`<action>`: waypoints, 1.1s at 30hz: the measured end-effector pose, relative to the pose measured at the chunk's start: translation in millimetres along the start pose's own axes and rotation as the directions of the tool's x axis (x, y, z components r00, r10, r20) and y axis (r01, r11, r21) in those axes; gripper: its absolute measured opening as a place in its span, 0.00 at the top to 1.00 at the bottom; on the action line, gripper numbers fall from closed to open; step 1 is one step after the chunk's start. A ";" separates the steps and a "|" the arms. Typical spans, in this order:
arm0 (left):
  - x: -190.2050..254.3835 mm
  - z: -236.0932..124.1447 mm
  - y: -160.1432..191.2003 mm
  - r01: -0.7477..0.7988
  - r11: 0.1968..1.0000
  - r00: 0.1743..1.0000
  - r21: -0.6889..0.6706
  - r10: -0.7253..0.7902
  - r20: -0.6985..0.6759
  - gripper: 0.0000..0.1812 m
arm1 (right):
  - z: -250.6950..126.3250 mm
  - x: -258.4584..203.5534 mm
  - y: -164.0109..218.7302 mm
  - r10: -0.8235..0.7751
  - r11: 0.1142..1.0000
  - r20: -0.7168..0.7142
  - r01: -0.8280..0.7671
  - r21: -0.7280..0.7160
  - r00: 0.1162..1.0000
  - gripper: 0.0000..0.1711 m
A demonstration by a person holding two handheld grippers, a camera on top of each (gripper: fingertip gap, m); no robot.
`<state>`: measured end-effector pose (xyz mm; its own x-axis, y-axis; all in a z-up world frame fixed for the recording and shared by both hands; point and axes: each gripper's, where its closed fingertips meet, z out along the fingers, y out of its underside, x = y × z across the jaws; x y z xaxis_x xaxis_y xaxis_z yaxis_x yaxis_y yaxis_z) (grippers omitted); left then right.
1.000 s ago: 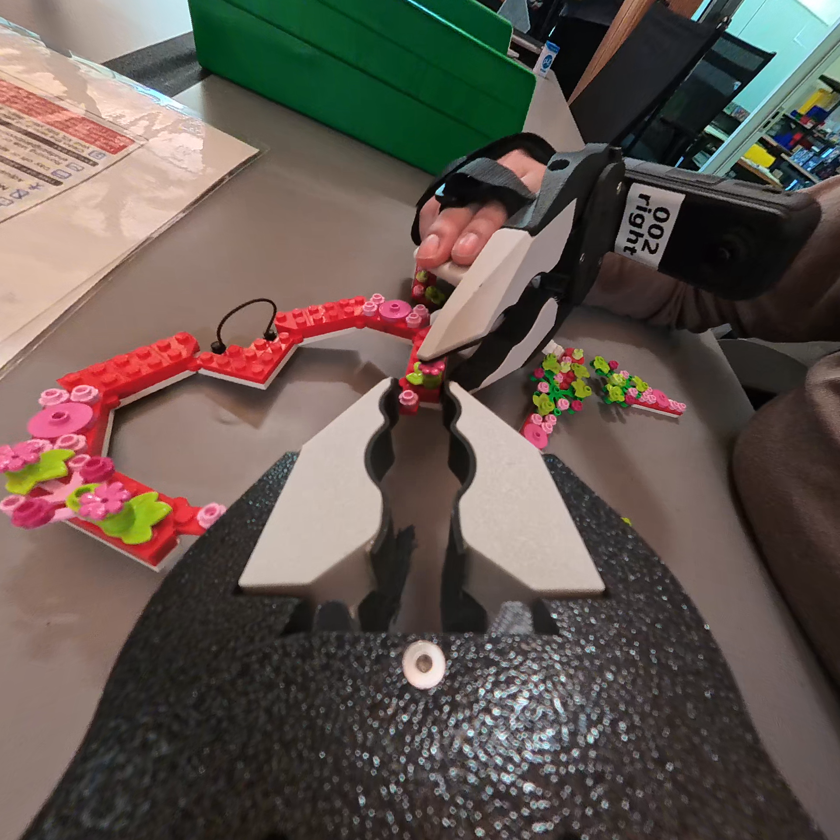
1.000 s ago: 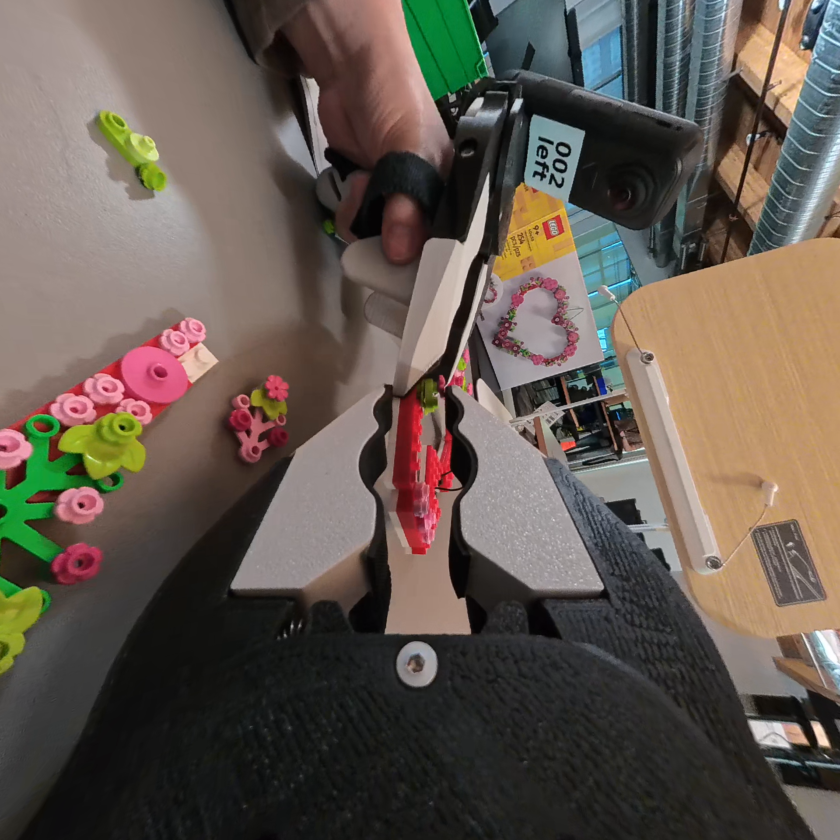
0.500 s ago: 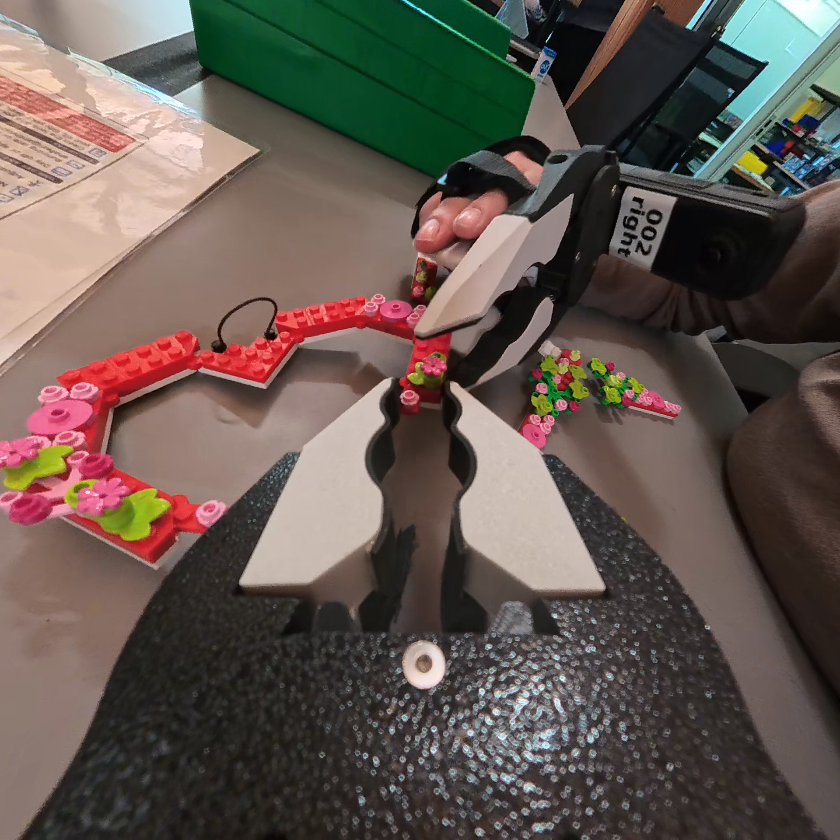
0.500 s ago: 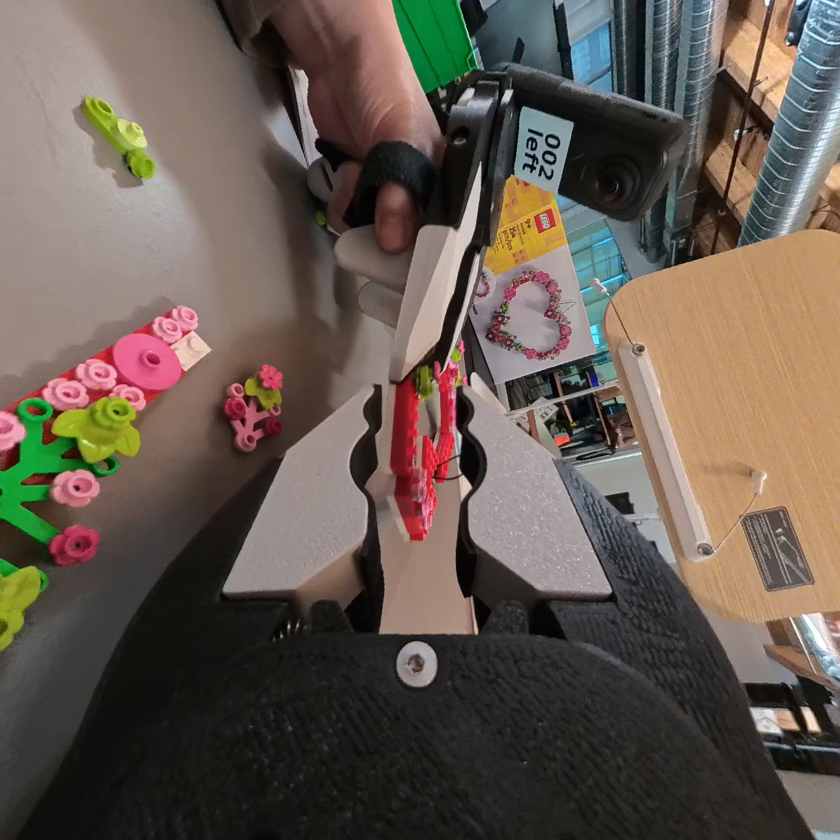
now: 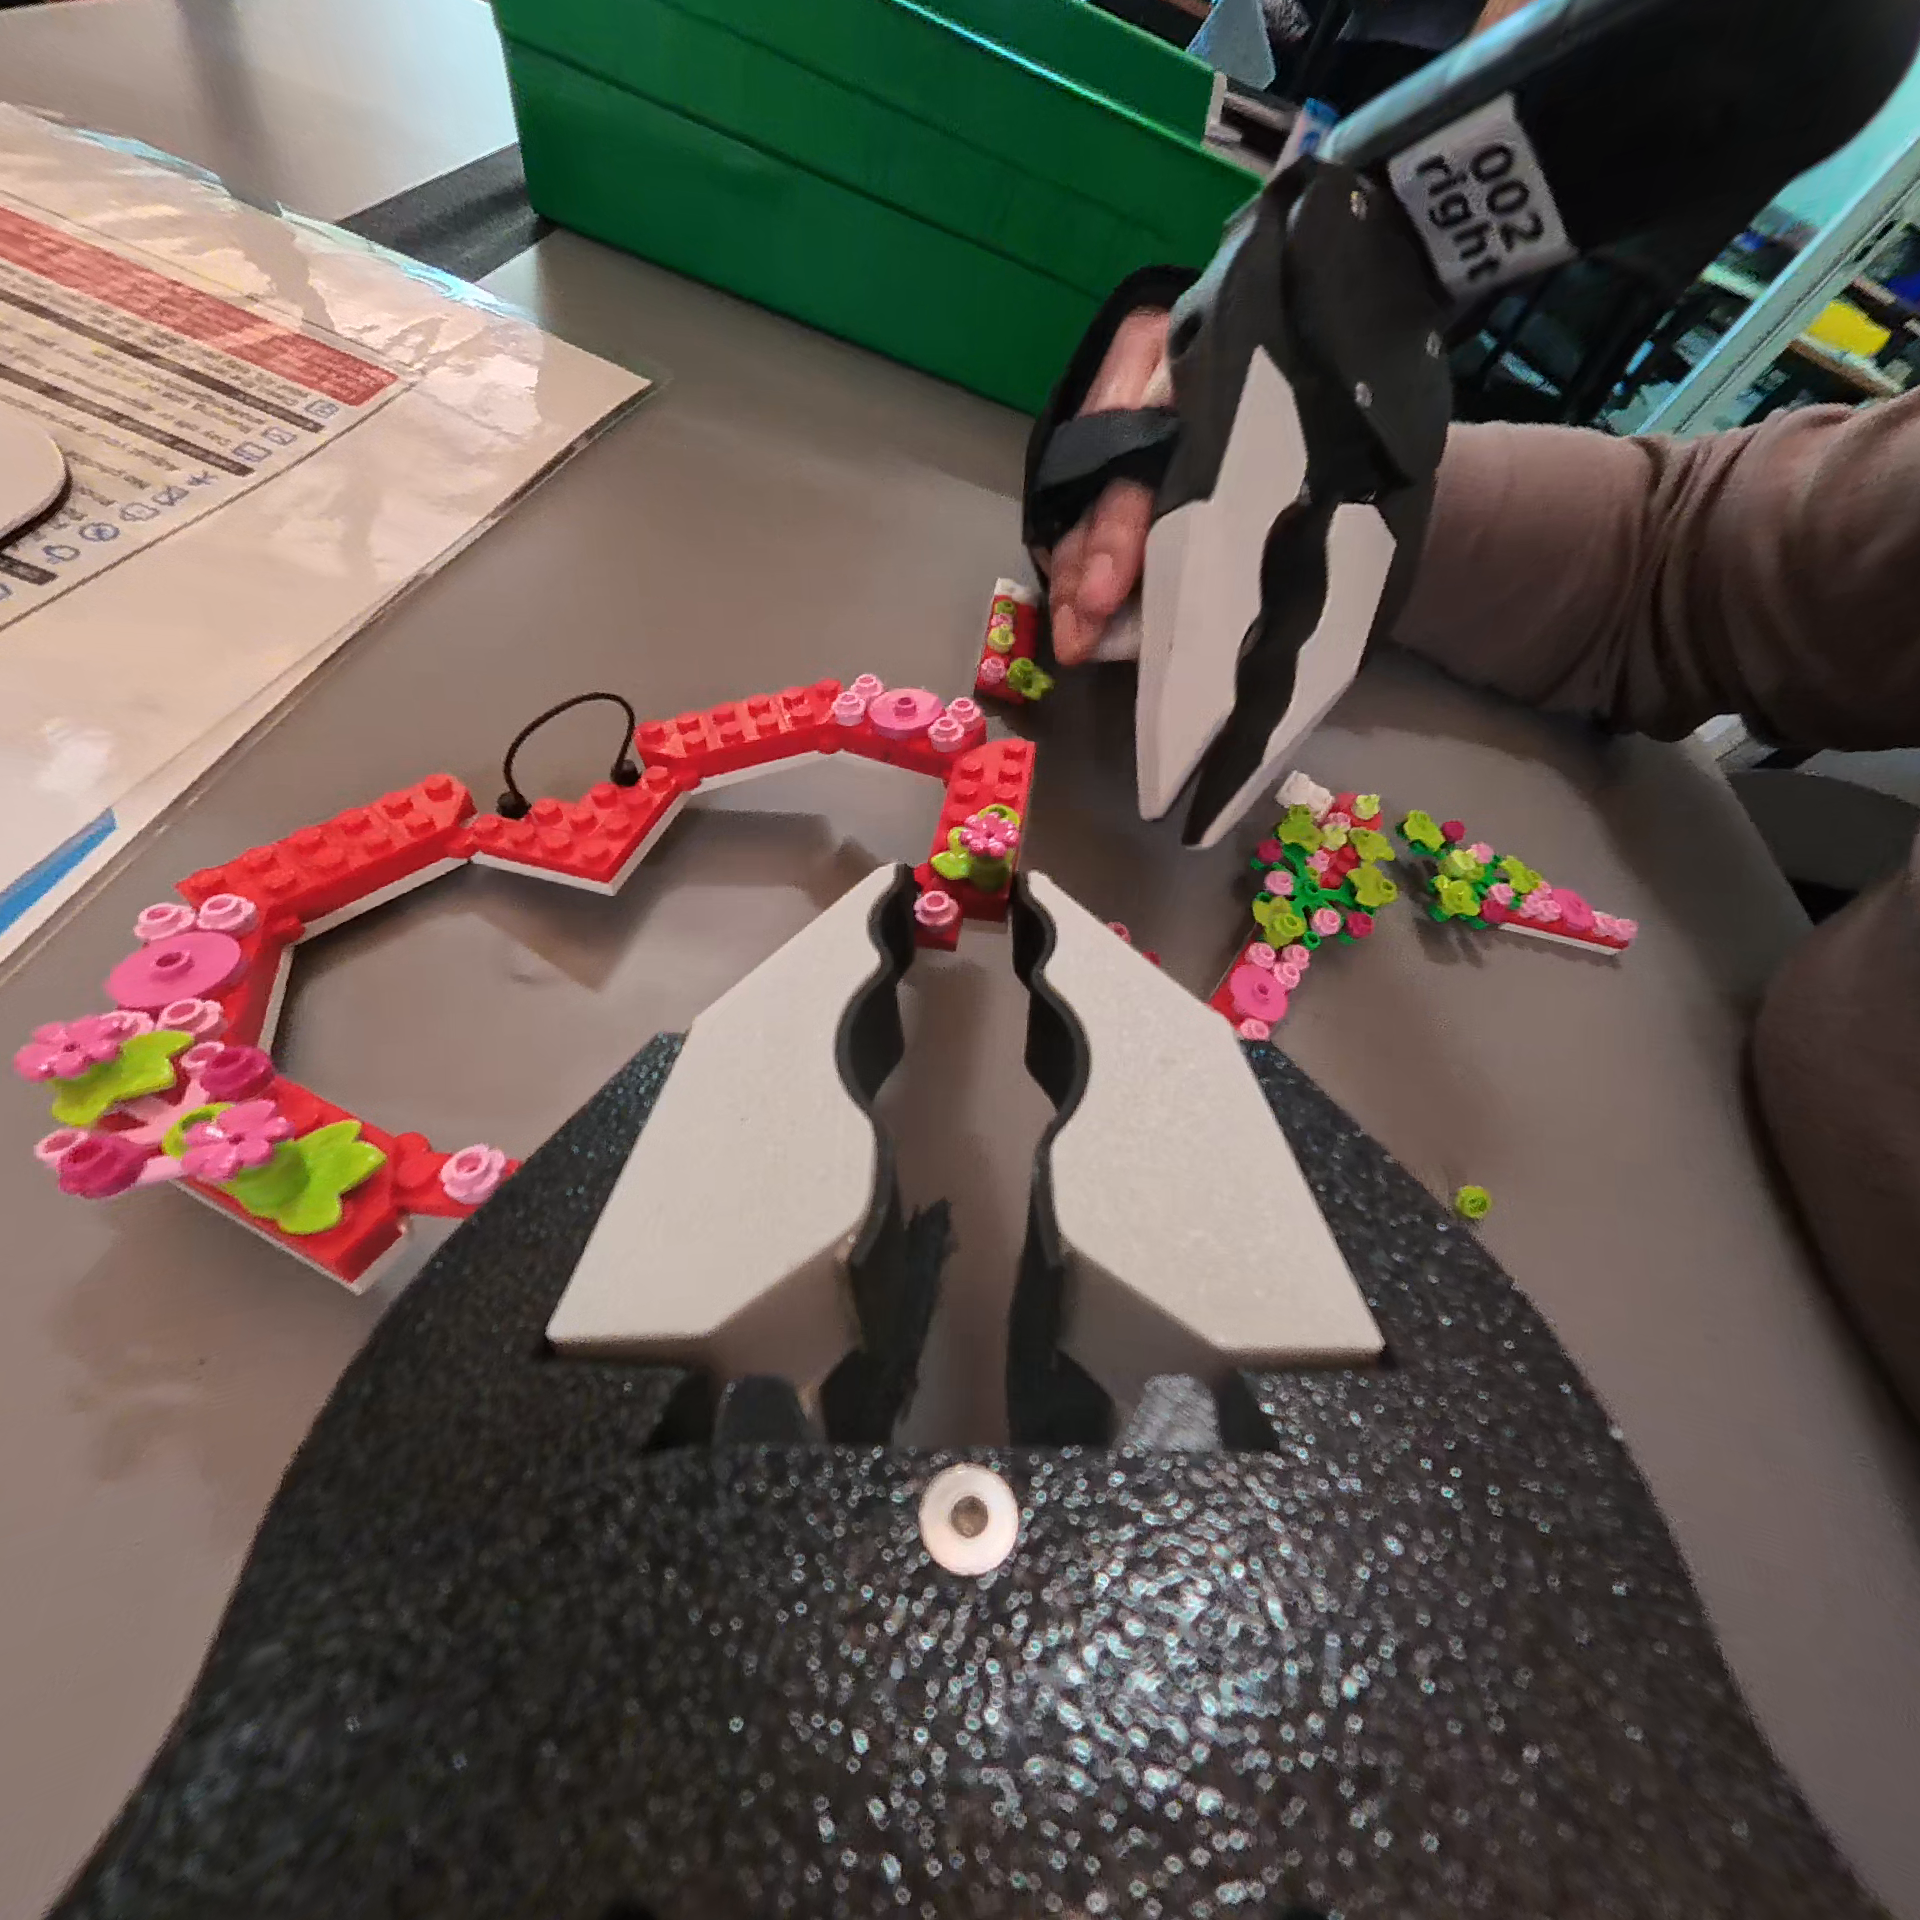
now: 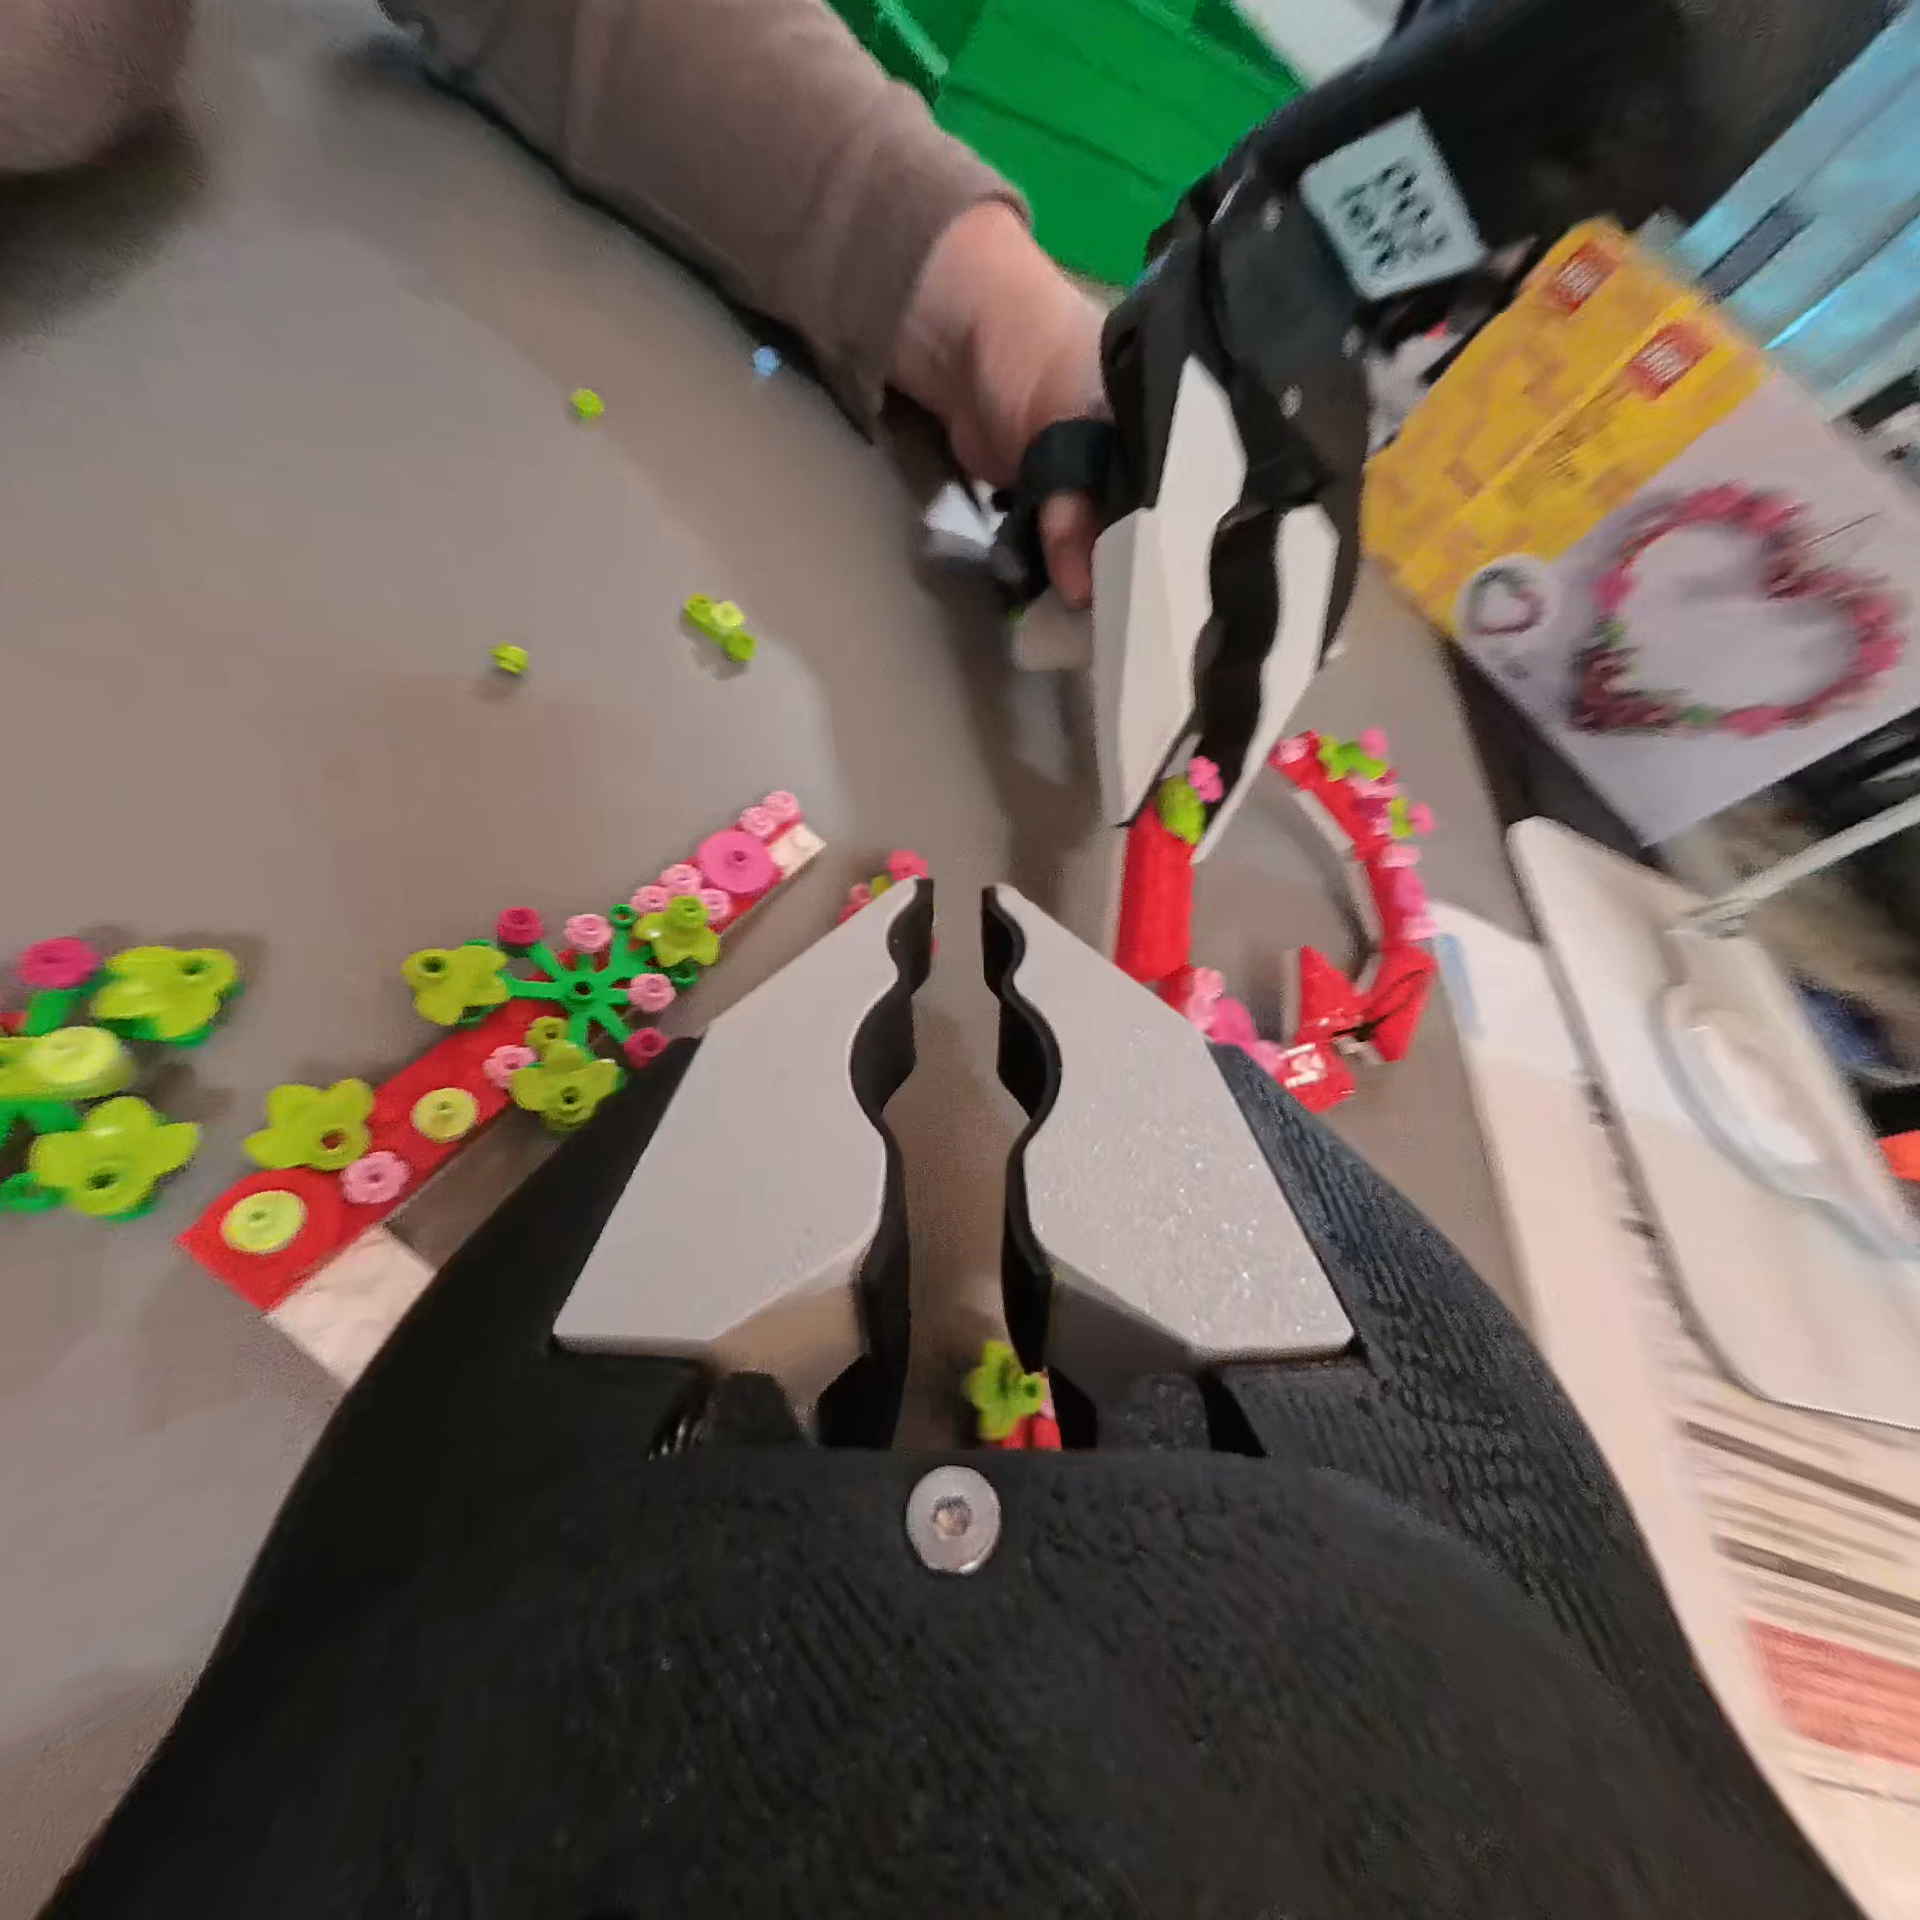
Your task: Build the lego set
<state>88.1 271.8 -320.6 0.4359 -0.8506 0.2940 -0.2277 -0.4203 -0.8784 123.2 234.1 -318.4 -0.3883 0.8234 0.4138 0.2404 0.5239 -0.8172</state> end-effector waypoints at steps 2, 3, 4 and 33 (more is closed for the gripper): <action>-0.1 1.0 1.3 -0.015 1.000 1.000 -0.011 0.015 0.012 0.91 | 3.3 -10.4 8.7 0.114 0.993 0.098 -0.109 -0.055 0.989 0.95; -0.4 1.8 2.1 -0.018 1.000 1.000 -0.018 0.018 0.017 0.91 | 5.2 -13.6 13.4 0.166 0.983 0.132 -0.153 -0.097 0.977 0.95; -0.6 2.4 3.0 -0.019 0.999 1.000 -0.025 0.020 0.018 0.91 | 6.8 -16.7 16.9 0.211 0.972 0.160 -0.191 -0.134 0.964 0.94; -0.6 3.8 4.7 -0.004 0.999 1.000 -0.041 0.005 0.007 0.91 | -2.5 -12.0 44.2 0.324 0.884 0.096 -0.265 -0.386 0.941 0.94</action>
<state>90.1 271.6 -326.4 0.4407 -0.8504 0.2874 -0.2647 -0.4290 -0.8636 140.6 247.9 -358.4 -0.3728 0.9239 0.0867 0.6587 0.3293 -0.6765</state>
